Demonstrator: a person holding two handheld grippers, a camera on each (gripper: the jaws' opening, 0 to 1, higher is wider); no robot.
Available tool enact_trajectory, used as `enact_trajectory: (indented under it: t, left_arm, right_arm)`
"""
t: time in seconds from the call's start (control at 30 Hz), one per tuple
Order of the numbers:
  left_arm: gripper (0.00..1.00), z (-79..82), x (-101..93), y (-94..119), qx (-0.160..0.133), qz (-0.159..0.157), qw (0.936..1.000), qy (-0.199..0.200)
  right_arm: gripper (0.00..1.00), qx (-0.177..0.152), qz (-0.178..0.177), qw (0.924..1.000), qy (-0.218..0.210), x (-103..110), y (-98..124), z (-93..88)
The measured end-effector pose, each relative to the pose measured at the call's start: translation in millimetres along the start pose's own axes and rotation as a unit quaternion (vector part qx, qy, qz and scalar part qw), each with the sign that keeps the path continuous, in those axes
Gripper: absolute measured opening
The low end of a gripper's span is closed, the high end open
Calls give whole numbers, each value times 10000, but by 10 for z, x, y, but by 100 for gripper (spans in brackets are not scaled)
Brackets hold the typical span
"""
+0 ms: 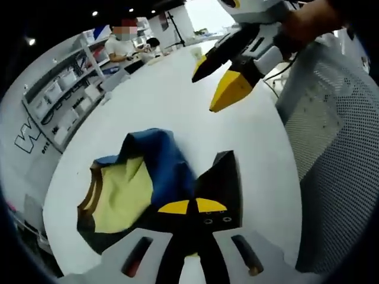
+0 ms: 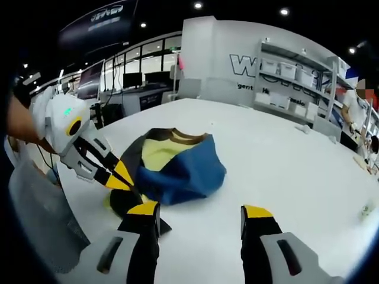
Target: Fold the garment on the visible template until the final outline fits inside the template.
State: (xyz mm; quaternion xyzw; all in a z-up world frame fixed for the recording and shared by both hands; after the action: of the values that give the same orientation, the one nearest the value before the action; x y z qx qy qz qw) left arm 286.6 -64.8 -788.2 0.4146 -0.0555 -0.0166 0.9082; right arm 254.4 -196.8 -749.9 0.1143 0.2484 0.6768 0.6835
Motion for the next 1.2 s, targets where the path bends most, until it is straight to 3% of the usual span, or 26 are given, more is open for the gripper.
enact_trajectory:
  t: [0.27,0.43,0.77,1.2]
  left_arm:
    - [4,41,23,209,-431,192,9982,380]
    - [4,29,35,349,-525,319,9971,440]
    - [4,-16,117,633,-637,621,9936,698]
    - [4,-214,310,1022,-593,1104,9874,969]
  right_arm:
    - [53,1,27,10000,2,21,-1,6]
    - [53,18,51,10000,16,38,-4,2]
    - [53,13,84,9999,60,52,-4,7]
    - [54,6,113,9999,45,59,4,9]
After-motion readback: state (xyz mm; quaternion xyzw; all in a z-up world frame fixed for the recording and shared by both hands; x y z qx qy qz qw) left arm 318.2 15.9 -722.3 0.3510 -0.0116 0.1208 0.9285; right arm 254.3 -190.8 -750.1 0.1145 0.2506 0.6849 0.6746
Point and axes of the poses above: the point that each gripper's makers call its tool centre point, and the gripper's own axes: y roughly backward along the fingers, x roughly to its left, z roughly out of its top, the point moved 2 cm from there along y, roughly backward along the fingers, and after that the axes turned 15 degrees about -z, right-handed, at the moved point
